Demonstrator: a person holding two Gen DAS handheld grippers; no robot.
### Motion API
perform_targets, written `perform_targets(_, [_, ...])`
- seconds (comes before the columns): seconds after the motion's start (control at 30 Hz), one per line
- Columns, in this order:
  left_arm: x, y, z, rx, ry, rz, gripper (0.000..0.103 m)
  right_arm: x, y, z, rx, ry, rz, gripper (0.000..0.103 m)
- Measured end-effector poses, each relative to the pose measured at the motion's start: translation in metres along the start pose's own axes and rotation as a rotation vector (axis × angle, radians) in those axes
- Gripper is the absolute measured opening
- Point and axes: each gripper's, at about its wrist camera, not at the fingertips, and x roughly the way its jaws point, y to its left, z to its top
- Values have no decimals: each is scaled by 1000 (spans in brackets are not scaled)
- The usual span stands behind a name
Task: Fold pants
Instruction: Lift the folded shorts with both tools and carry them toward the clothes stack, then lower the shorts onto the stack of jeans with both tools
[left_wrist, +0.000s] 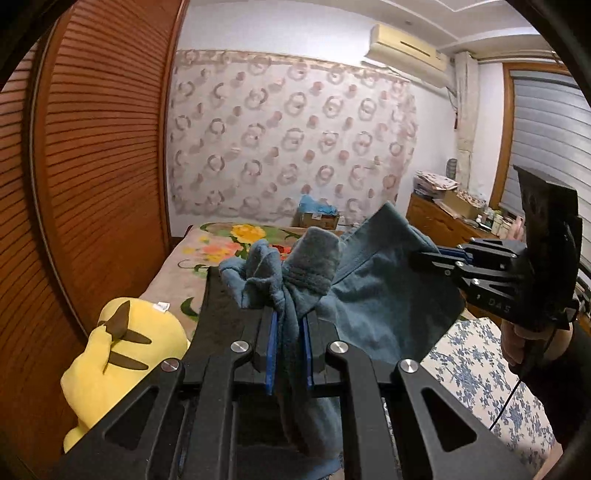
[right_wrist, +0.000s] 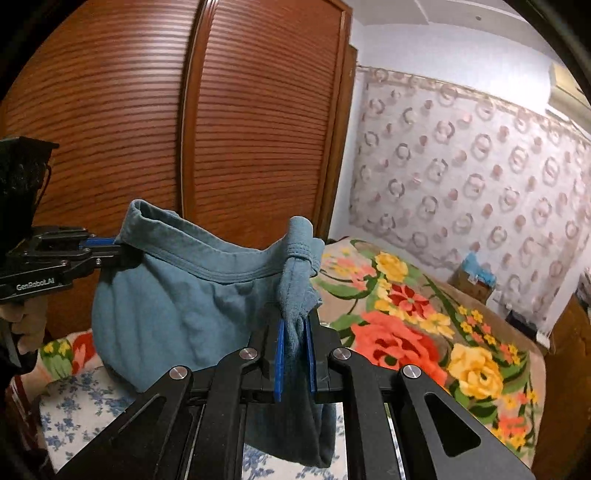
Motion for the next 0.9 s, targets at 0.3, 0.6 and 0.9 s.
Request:
perform_targets(0.3, [-2, 12, -5, -42, -11, 66, 13, 35, 1, 24, -96, 5, 17, 10])
perform_targets(0.6, [7, 22, -24, -59, 8, 156, 13, 63, 4, 25, -141, 9, 30, 10])
perform_targets(0.9, [10, 31, -35, -103, 27, 173, 13, 80, 2, 31, -157, 24, 63, 10])
